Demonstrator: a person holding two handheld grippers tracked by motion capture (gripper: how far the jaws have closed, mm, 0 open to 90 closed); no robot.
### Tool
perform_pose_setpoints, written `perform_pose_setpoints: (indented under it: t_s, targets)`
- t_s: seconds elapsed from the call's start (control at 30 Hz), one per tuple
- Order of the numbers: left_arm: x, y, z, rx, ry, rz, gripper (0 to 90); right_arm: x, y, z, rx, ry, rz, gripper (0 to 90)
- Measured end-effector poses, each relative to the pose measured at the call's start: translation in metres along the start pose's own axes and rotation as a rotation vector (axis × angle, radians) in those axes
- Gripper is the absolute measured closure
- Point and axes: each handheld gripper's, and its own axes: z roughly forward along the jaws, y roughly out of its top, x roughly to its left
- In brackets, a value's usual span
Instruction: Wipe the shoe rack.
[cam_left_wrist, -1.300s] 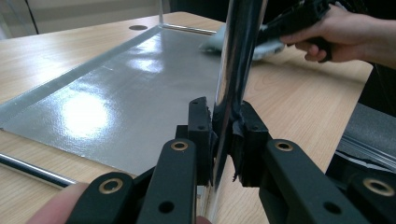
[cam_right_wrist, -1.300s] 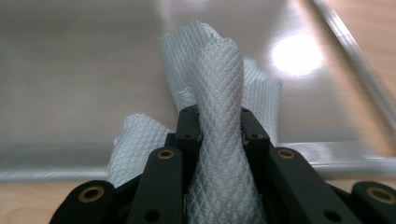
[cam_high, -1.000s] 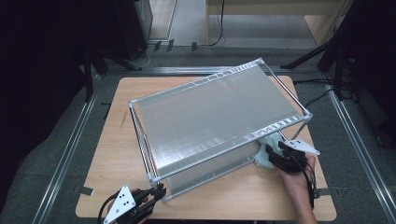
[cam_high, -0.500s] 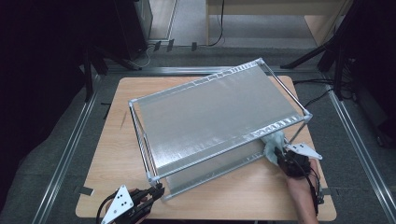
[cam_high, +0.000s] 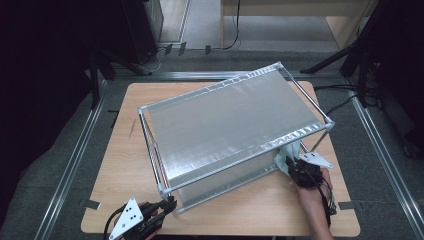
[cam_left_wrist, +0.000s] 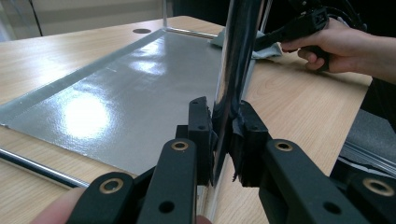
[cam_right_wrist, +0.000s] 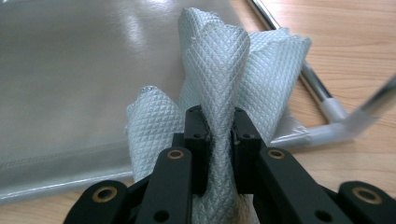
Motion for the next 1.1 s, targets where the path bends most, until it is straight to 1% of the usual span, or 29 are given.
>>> perform_pose_setpoints:
  t_s: [0.07, 0.1, 0.13, 0.17, 0.2, 0.23, 0.27, 0.3, 0.33, 0.4, 0.43, 0.47, 0.5, 0.53, 0.6, 0.63, 0.67, 0.7, 0.73, 0.77, 0.8, 0.83, 0.87, 0.93, 0.97, 1.0, 1.03, 1.07, 1.1]
  targets:
    - [0.000, 0.000, 0.000, 0.000, 0.000, -0.002, 80.1, 0.005, -0.001, 0.000, -0.001, 0.002, -0.010, 80.7]
    - [0.000, 0.000, 0.000, 0.004, 0.000, 0.000, 80.1, 0.011, -0.002, -0.001, -0.002, 0.004, -0.030, 80.6]
    - [0.000, 0.000, 0.000, 0.004, 0.000, 0.000, 80.1, 0.011, -0.002, -0.001, -0.002, 0.004, -0.030, 80.6]
    - [0.000, 0.000, 0.000, 0.004, 0.000, 0.001, 80.1, 0.014, -0.003, -0.001, -0.002, 0.009, -0.036, 80.5]
    - [0.000, 0.000, 0.000, 0.005, 0.003, 0.009, 80.2, 0.020, -0.004, -0.002, -0.001, 0.018, -0.058, 80.3]
    - [0.000, 0.000, 0.000, 0.005, 0.003, 0.009, 80.2, 0.020, -0.004, -0.002, -0.001, 0.018, -0.058, 80.3]
    - [0.000, 0.000, 0.000, 0.005, 0.003, 0.007, 80.2, 0.024, -0.004, -0.003, 0.001, 0.019, -0.065, 80.3]
    - [0.000, 0.001, 0.000, 0.007, 0.000, 0.004, 80.2, 0.029, -0.005, -0.003, 0.006, 0.033, -0.074, 80.3]
    - [0.000, 0.001, 0.000, 0.007, 0.002, 0.004, 80.2, 0.033, -0.006, -0.004, 0.006, 0.042, -0.073, 80.3]
    - [-0.001, 0.001, 0.001, 0.003, 0.010, 0.004, 80.2, 0.039, -0.006, -0.006, 0.014, 0.077, -0.057, 80.1]
    - [-0.001, 0.001, 0.001, 0.003, 0.010, 0.004, 80.2, 0.039, -0.006, -0.006, 0.014, 0.077, -0.057, 80.1]
    - [-0.001, 0.000, 0.001, 0.002, 0.013, 0.003, 80.2, 0.044, -0.006, -0.006, 0.023, 0.097, -0.058, 79.7]
    - [-0.002, 0.001, 0.001, 0.004, 0.019, 0.003, 80.2, 0.054, -0.005, -0.005, 0.042, 0.113, -0.073, 78.9]
    - [-0.002, 0.001, 0.001, 0.004, 0.019, 0.003, 80.2, 0.058, -0.005, -0.005, 0.054, 0.110, -0.093, 78.7]
    - [-0.003, 0.001, 0.000, 0.006, 0.022, 0.002, 80.2, 0.067, -0.004, -0.006, 0.066, 0.111, -0.112, 79.9]
    - [-0.003, 0.001, 0.000, 0.007, 0.022, 0.003, 80.2, 0.072, -0.006, -0.006, 0.064, 0.115, -0.124, 80.2]
    - [-0.003, 0.001, 0.000, 0.007, 0.022, 0.003, 80.2, 0.072, -0.006, -0.006, 0.064, 0.115, -0.124, 80.2]
    - [-0.004, 0.001, -0.001, 0.013, 0.022, 0.011, 80.3, 0.081, -0.011, -0.007, 0.040, 0.118, -0.149, 80.8]
    - [-0.004, 0.002, -0.001, 0.015, 0.020, 0.010, 80.2, 0.085, -0.012, -0.008, 0.036, 0.114, -0.149, 81.0]
    - [-0.004, 0.002, -0.001, 0.015, 0.020, 0.010, 80.1, 0.085, -0.012, -0.008, 0.036, 0.114, -0.149, 81.0]
    - [-0.003, 0.002, -0.001, 0.013, 0.019, 0.006, 80.1, 0.094, -0.011, -0.007, 0.051, 0.139, -0.178, 81.0]
    - [-0.003, 0.002, -0.001, 0.012, 0.019, 0.005, 80.1, 0.094, -0.011, -0.007, 0.051, 0.139, -0.178, 81.0]
    - [-0.004, 0.002, 0.000, 0.011, 0.017, 0.005, 80.0, 0.102, -0.011, -0.009, 0.062, 0.167, -0.181, 80.9]
    - [-0.004, 0.002, 0.000, 0.011, 0.017, 0.007, 80.0, 0.109, -0.013, -0.010, 0.062, 0.188, -0.173, 80.8]
    - [-0.004, 0.002, 0.001, 0.011, 0.015, 0.007, 80.0, 0.109, -0.013, -0.010, 0.062, 0.188, -0.173, 80.8]
    - [-0.006, 0.002, 0.003, 0.013, 0.010, 0.012, 80.0, 0.118, -0.015, -0.013, 0.065, 0.217, -0.167, 80.9]
    - [-0.008, 0.003, 0.004, 0.012, 0.008, 0.016, 80.1, 0.123, -0.016, -0.014, 0.063, 0.231, -0.171, 80.9]
    - [-0.008, 0.003, 0.004, 0.012, 0.008, 0.016, 80.1, 0.123, -0.016, -0.014, 0.063, 0.231, -0.171, 80.9]
    - [-0.010, 0.003, 0.006, 0.014, 0.005, 0.021, 80.1, 0.129, -0.018, -0.015, 0.064, 0.246, -0.180, 80.9]
